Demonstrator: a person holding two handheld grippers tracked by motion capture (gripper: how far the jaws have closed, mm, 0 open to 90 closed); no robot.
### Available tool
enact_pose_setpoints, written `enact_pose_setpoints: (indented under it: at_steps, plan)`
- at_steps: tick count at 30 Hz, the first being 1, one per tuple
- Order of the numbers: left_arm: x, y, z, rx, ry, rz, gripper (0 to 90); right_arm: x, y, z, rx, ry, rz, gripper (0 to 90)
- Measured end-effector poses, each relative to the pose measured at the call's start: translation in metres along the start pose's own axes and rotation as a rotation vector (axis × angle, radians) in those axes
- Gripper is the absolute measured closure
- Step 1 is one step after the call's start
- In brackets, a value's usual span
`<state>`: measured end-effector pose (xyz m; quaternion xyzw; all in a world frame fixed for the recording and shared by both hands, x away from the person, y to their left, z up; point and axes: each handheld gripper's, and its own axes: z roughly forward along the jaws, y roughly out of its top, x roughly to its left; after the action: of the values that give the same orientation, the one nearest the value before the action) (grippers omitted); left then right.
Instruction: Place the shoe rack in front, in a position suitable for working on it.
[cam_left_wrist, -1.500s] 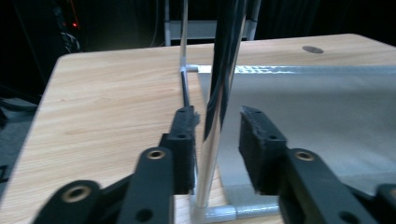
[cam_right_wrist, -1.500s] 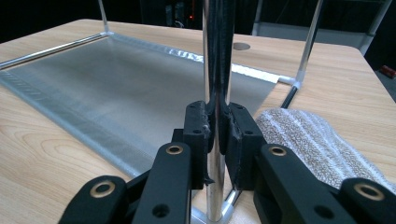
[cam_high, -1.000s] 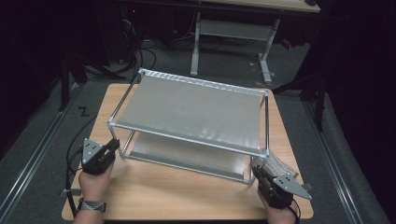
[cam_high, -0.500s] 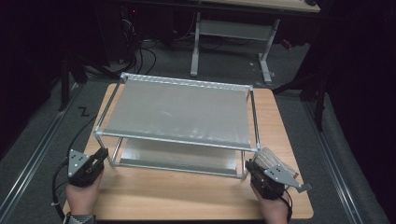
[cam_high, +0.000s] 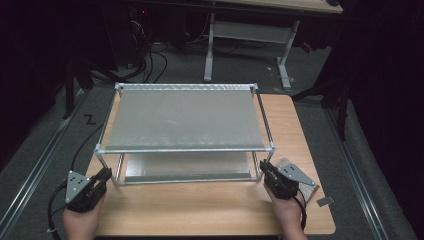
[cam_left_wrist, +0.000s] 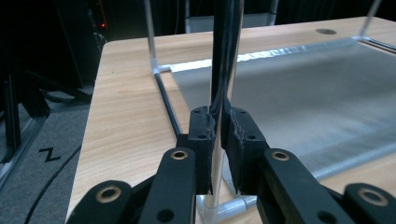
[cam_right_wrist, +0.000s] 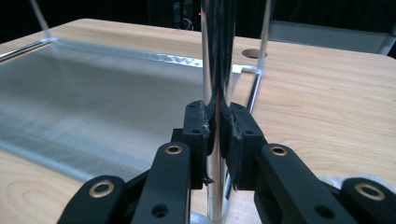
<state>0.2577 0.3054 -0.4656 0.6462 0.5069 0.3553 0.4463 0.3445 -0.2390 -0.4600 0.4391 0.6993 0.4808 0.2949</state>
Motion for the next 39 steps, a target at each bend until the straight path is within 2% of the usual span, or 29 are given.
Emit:
enact_pose_setpoints:
  at_steps: [3,4,8,10,12,18,24,27,33,39]
  plan:
    - [-0.002,-0.002,-0.004,-0.002,-0.012,0.011,79.9,-0.004,0.003,0.009,-0.004,-0.012,0.009,79.3]
    - [-0.005,-0.003,-0.007,-0.006,-0.019,0.000,80.0,-0.005,0.006,0.015,-0.003,-0.031,0.000,79.6]
    - [-0.008,-0.003,-0.009,-0.003,-0.023,0.005,80.1,-0.007,0.011,0.026,0.001,-0.059,0.006,79.1]
    - [-0.011,-0.003,-0.009,0.001,-0.029,0.015,80.2,-0.009,0.011,0.028,0.001,-0.052,0.013,73.9]
    - [-0.013,-0.002,-0.009,0.003,-0.028,0.025,80.1,-0.009,0.011,0.028,-0.003,-0.074,0.009,70.2]
    - [-0.015,-0.002,-0.008,0.003,-0.036,0.032,80.0,-0.013,0.010,0.017,-0.029,-0.072,0.018,65.2]
    - [-0.017,0.001,-0.004,0.005,-0.055,0.042,80.0,-0.010,0.005,0.011,-0.019,-0.082,0.005,61.8]
    - [-0.020,0.002,0.000,0.004,-0.074,0.050,80.0,-0.012,0.003,0.007,-0.024,-0.091,0.013,60.1]
    - [-0.030,0.007,0.009,0.003,-0.103,0.076,79.7,-0.022,-0.002,-0.010,-0.036,-0.121,0.036,59.6]
    - [-0.045,0.012,0.020,0.004,-0.159,0.115,79.4,-0.029,-0.007,-0.020,-0.032,-0.142,0.053,59.6]
